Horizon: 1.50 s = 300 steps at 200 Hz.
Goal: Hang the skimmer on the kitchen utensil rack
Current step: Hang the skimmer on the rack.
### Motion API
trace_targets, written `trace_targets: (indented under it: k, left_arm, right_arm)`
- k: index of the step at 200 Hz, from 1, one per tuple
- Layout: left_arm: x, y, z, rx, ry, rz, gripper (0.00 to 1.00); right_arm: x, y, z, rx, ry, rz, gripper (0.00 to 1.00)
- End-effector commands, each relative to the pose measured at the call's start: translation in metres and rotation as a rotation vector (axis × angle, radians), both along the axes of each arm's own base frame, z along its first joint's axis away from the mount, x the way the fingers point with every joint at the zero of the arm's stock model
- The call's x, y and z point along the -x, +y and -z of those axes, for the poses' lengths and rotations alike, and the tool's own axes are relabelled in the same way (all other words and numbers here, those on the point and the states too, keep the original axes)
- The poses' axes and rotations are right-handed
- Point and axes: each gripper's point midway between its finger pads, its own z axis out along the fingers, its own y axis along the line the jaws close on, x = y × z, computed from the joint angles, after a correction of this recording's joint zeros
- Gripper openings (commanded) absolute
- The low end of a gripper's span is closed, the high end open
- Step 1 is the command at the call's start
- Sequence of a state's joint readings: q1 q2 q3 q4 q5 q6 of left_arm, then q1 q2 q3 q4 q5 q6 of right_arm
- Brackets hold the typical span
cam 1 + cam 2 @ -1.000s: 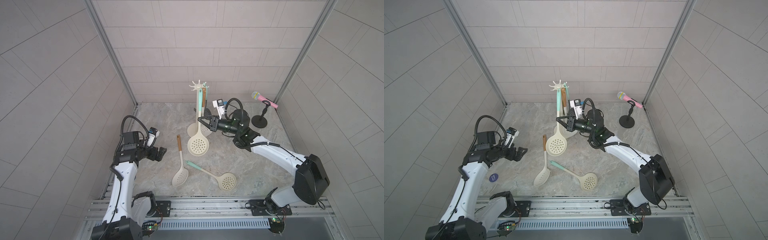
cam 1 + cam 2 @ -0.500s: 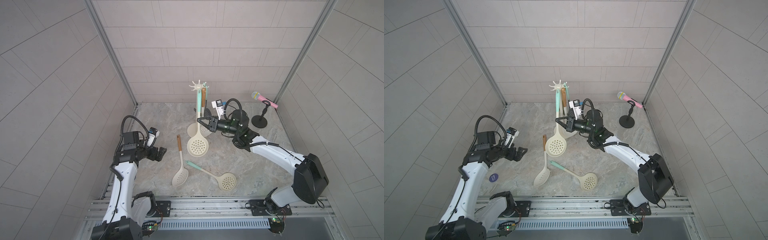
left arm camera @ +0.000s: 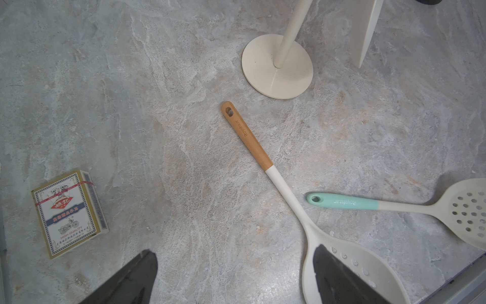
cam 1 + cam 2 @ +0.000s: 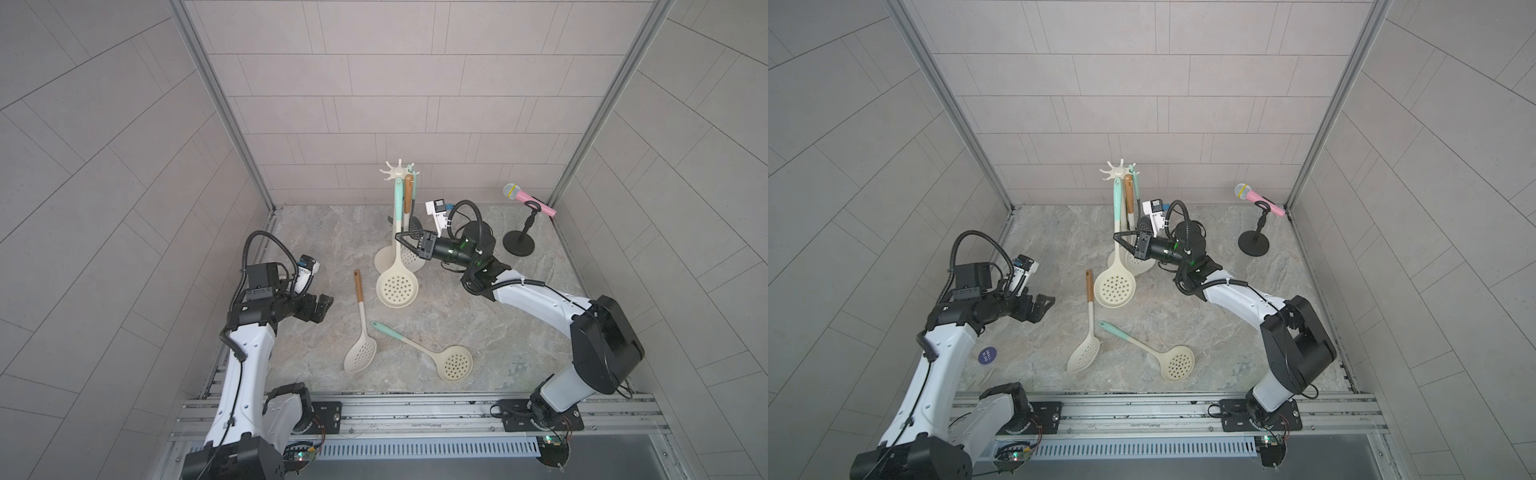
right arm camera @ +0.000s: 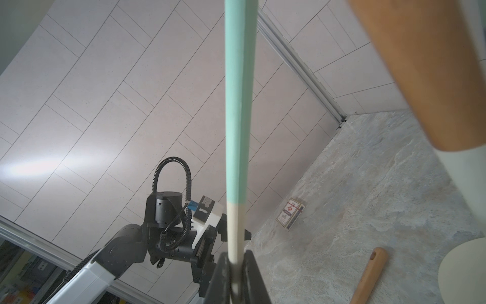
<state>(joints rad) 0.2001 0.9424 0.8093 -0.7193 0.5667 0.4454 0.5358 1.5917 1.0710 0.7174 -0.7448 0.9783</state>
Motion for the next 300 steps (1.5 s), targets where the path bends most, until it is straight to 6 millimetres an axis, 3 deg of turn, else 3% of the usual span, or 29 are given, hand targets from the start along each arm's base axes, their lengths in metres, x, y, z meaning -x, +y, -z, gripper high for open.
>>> trace_targets:
  k: [1, 31, 69, 127, 162, 186, 229, 262, 300]
  left_arm:
    - [0.001, -0.004, -0.007, -0.007, -0.015, 0.028, 0.99]
    - [0.001, -0.004, -0.006, -0.010, -0.011, 0.030, 0.99]
    - [0.002, -0.004, -0.007, -0.012, -0.015, 0.030, 0.99]
    - [0.003, -0.004, -0.007, -0.013, -0.014, 0.031, 0.99]
    - [0.005, -0.007, -0.010, -0.002, -0.022, 0.045, 1.00]
    - [0.000, -0.005, -0.014, 0.005, -0.038, 0.018, 1.00]
    - [-0.032, -0.016, -0.045, 0.150, -0.110, 0.005, 1.00]
    - [-0.079, -0.018, -0.082, 0.239, -0.166, 0.000, 1.00]
    - [-0.132, -0.041, -0.095, 0.317, -0.132, 0.067, 1.00]
  right_arm:
    - [-0.019, -0.007, 0.034, 0.007, 0.126, 0.055, 0.00]
    - [-0.024, -0.005, 0.067, 0.058, 0.168, 0.071, 0.00]
    - [-0.023, 0.005, 0.085, 0.080, 0.181, 0.055, 0.00]
    - [-0.032, -0.003, 0.101, 0.092, 0.196, 0.135, 0.33]
    - [-0.028, -0.015, 0.097, 0.087, 0.194, 0.166, 0.67]
    - [-0.017, -0.028, 0.098, 0.104, 0.202, 0.196, 0.82]
    - [0.009, -0.053, 0.118, 0.260, 0.250, 0.231, 1.00]
    - [0.035, -0.068, 0.128, 0.384, 0.257, 0.208, 1.00]
    - [0.052, -0.093, 0.133, 0.454, 0.254, 0.256, 1.00]
